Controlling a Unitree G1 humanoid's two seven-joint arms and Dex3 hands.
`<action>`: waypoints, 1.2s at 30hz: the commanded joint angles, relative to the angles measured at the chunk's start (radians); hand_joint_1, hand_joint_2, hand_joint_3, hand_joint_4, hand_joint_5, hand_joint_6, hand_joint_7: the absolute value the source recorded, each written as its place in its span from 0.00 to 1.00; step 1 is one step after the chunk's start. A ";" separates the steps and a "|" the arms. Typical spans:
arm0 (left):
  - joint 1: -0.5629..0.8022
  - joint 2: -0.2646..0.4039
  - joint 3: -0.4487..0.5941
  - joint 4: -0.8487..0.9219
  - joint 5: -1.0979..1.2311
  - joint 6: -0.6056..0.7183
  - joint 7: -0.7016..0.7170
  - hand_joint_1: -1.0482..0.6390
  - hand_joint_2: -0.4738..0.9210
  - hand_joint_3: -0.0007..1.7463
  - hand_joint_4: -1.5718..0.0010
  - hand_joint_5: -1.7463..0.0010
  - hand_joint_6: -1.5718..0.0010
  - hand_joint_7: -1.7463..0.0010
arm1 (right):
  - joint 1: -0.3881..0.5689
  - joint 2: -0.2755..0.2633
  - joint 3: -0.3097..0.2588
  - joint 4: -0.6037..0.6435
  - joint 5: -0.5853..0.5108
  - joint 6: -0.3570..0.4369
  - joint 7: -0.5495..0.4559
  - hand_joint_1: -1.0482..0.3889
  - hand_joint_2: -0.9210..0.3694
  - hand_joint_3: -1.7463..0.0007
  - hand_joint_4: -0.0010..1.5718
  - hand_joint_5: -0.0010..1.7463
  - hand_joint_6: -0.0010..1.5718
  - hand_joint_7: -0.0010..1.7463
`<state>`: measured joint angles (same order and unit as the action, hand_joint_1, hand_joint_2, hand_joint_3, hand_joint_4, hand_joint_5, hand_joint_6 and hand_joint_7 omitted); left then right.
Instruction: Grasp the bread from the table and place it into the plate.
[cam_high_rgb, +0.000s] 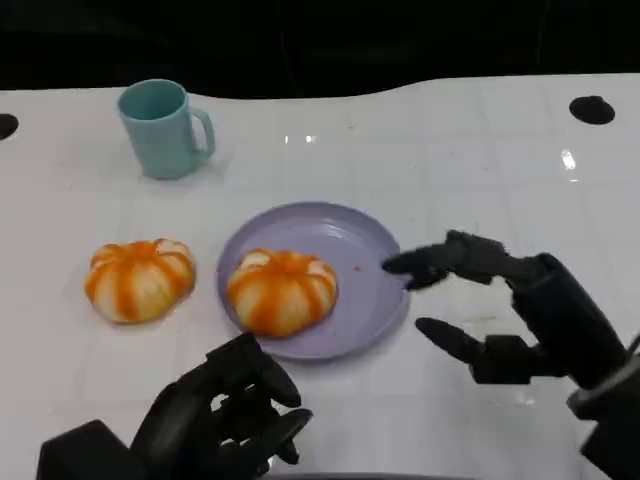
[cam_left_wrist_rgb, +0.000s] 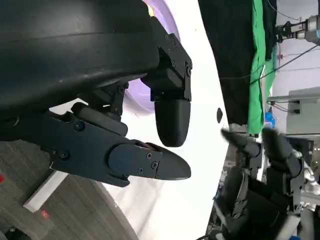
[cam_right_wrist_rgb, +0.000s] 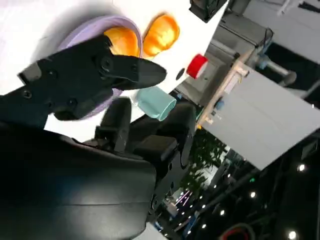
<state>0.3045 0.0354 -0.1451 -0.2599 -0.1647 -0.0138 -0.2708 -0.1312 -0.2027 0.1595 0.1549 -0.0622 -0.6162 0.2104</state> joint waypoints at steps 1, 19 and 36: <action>0.003 0.013 0.011 -0.005 -0.005 0.006 0.002 0.29 1.00 0.11 0.60 0.00 0.69 0.07 | 0.060 -0.011 -0.044 -0.039 0.007 -0.033 -0.013 0.70 0.45 0.19 0.49 0.84 0.49 0.68; -0.004 0.017 0.016 0.002 -0.011 0.004 -0.005 0.28 1.00 0.11 0.60 0.00 0.68 0.07 | 0.278 -0.050 -0.109 -0.225 0.050 0.110 0.041 0.65 0.40 0.22 0.56 1.00 0.46 0.83; -0.001 0.043 0.055 0.021 -0.027 -0.028 -0.031 0.29 1.00 0.11 0.59 0.00 0.68 0.06 | 0.236 -0.008 -0.106 -0.064 -0.074 0.004 -0.057 0.66 0.42 0.22 0.55 1.00 0.46 0.83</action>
<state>0.2967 0.0572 -0.1050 -0.2454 -0.1906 -0.0267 -0.2924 0.1187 -0.2063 0.0625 0.0707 -0.1222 -0.5871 0.1722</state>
